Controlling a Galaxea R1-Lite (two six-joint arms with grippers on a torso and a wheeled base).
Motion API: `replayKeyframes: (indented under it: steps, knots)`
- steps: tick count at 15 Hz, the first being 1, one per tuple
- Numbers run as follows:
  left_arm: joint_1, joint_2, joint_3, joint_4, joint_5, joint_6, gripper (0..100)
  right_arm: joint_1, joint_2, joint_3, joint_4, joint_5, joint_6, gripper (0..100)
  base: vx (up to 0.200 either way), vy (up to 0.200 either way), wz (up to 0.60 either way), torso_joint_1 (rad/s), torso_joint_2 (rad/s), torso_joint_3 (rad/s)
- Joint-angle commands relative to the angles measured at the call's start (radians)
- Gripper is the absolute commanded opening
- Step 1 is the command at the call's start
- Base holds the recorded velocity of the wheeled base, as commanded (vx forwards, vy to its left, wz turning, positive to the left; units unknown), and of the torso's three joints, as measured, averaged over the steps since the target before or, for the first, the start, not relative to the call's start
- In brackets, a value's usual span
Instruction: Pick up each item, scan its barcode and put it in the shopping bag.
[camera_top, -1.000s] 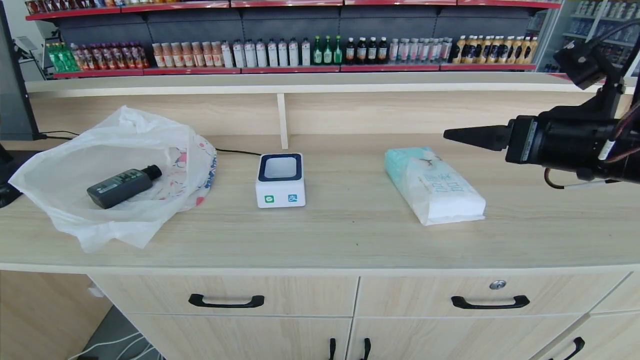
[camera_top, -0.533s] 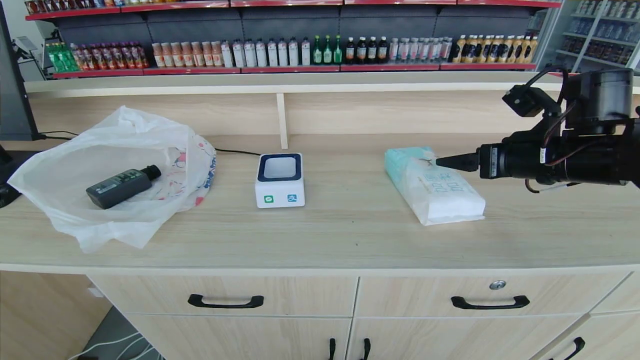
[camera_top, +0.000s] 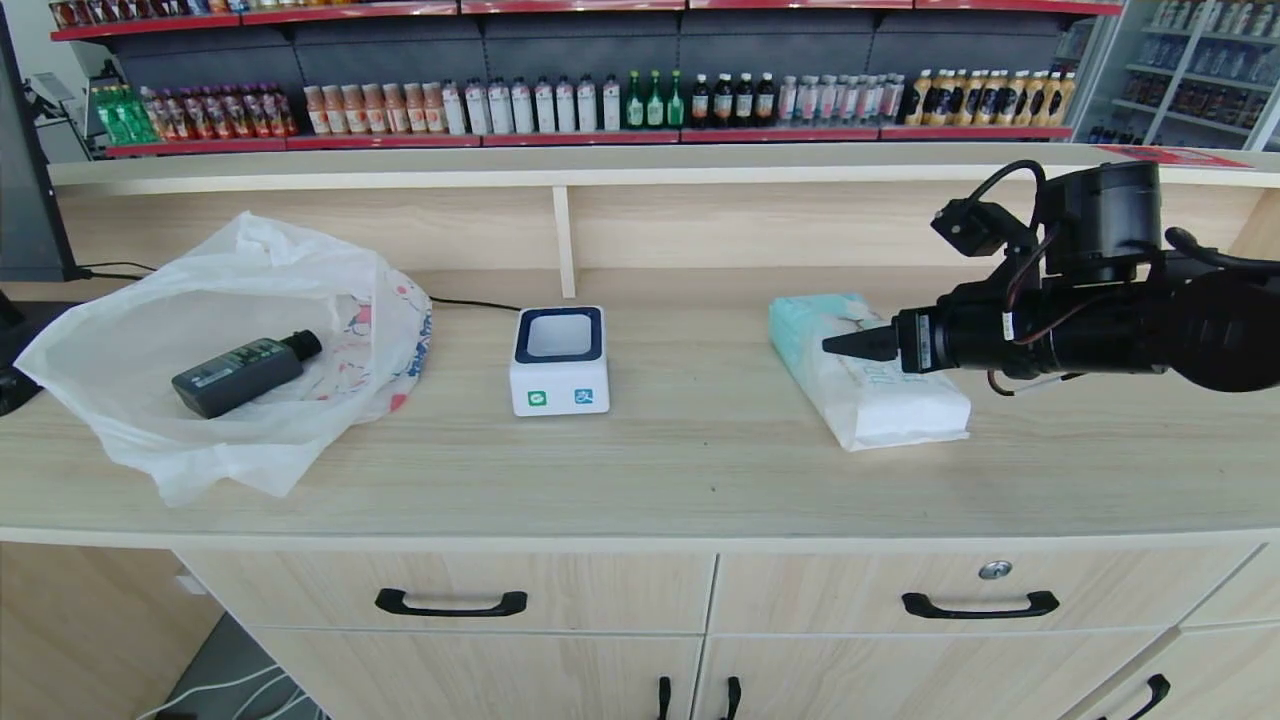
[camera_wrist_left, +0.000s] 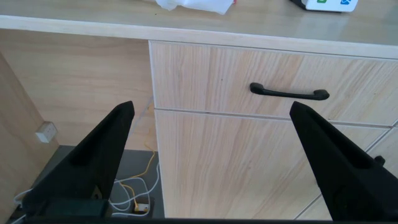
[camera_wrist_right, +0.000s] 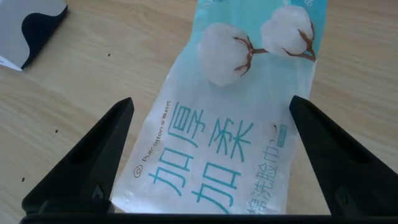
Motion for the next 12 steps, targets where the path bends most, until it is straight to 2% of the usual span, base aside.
replayKeyframes:
  steps: [1, 7, 12]
  knots:
    - [-0.001, 0.000, 0.000, 0.000, 0.000, 0.000, 100, 0.020, 0.028, -0.038, 0.028, -0.005, -0.002, 100, 0.000, 0.000, 0.00, 0.000, 0.00, 0.000]
    - [-0.001, 0.000, 0.000, 0.000, 0.000, 0.000, 100, 0.018, 0.106, -0.207, 0.235, -0.101, -0.007, 100, 0.000, 0.000, 0.00, 0.000, 0.00, 0.000]
    - [-0.001, 0.000, 0.000, 0.000, 0.000, 0.000, 100, 0.018, 0.127, -0.259, 0.241, -0.184, -0.034, 100, 0.000, 0.000, 0.00, 0.000, 0.00, 0.000]
